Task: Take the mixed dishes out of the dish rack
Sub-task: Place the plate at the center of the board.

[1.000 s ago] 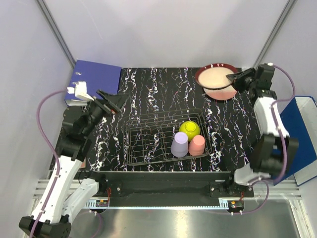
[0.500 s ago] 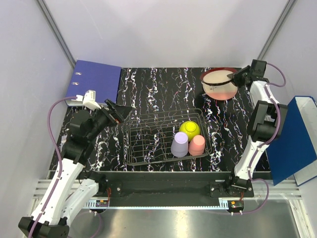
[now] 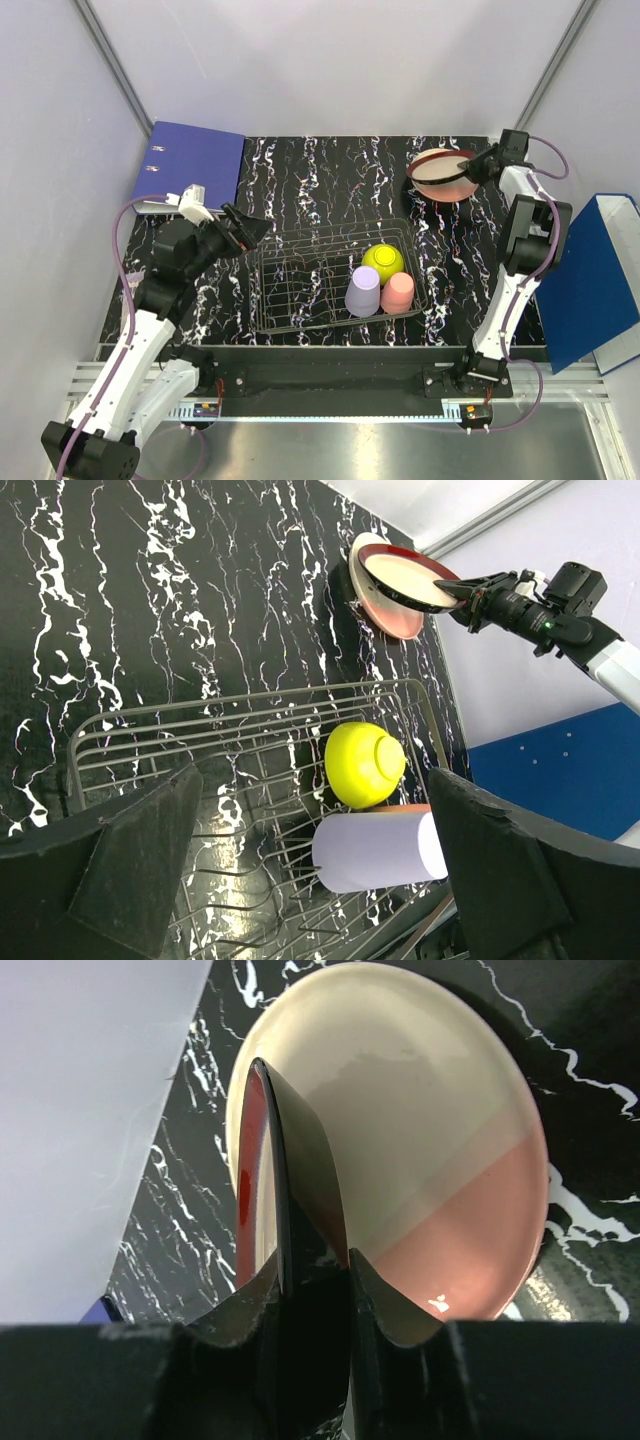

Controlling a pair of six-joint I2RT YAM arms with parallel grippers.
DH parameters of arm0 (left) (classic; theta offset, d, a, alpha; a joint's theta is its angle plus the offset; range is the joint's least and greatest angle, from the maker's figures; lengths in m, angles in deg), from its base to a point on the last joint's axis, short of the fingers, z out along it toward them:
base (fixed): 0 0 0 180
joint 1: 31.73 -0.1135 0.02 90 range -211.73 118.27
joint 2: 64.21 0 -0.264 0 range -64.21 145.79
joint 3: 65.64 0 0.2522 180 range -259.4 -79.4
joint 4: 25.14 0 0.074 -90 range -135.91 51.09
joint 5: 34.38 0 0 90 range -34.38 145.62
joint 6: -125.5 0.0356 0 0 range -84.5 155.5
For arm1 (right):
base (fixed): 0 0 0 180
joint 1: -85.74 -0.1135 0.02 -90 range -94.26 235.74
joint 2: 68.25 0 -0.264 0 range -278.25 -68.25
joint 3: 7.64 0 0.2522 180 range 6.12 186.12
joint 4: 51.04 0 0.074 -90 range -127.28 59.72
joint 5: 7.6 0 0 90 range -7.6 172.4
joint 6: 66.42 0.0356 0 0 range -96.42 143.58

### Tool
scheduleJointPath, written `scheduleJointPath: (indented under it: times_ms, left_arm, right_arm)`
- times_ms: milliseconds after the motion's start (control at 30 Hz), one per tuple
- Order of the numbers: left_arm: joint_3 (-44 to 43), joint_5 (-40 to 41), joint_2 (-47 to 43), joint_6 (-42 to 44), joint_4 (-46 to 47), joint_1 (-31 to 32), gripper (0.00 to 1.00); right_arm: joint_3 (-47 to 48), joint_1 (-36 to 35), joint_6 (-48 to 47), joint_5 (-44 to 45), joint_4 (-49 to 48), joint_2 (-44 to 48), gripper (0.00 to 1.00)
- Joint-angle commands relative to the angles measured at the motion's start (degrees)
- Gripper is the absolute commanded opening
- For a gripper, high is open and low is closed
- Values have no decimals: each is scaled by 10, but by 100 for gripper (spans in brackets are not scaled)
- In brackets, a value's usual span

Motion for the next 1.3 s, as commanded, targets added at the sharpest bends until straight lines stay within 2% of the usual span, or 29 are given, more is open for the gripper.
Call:
scheduleJointPath:
  times_ms: [0,433,633,667,767,800,1033,1267]
  left_arm:
    - [2,-14,3,12,42,3,99]
    - [8,-14,31,0,57,3,99]
    - [10,-19,41,-3,59,5,99]
    - [10,-21,41,-3,59,5,99]
    - [11,-26,42,-6,61,5,99]
    - [12,-27,41,-8,61,6,99]
    - [21,-32,30,-15,62,8,99]
    - [28,-36,24,-20,64,10,99]
  right_arm:
    - [24,5,-3,-8,-58,6,0]
    - [94,19,-19,-5,-10,-59,0]
    - [88,21,-15,-6,4,-70,1]
    - [85,21,-13,-8,5,-69,4]
    - [78,21,-9,-20,8,-66,21]
    - [76,21,-9,-21,10,-65,30]
    - [54,20,-18,-20,31,-43,57]
    - [24,20,-20,-15,34,-23,66]
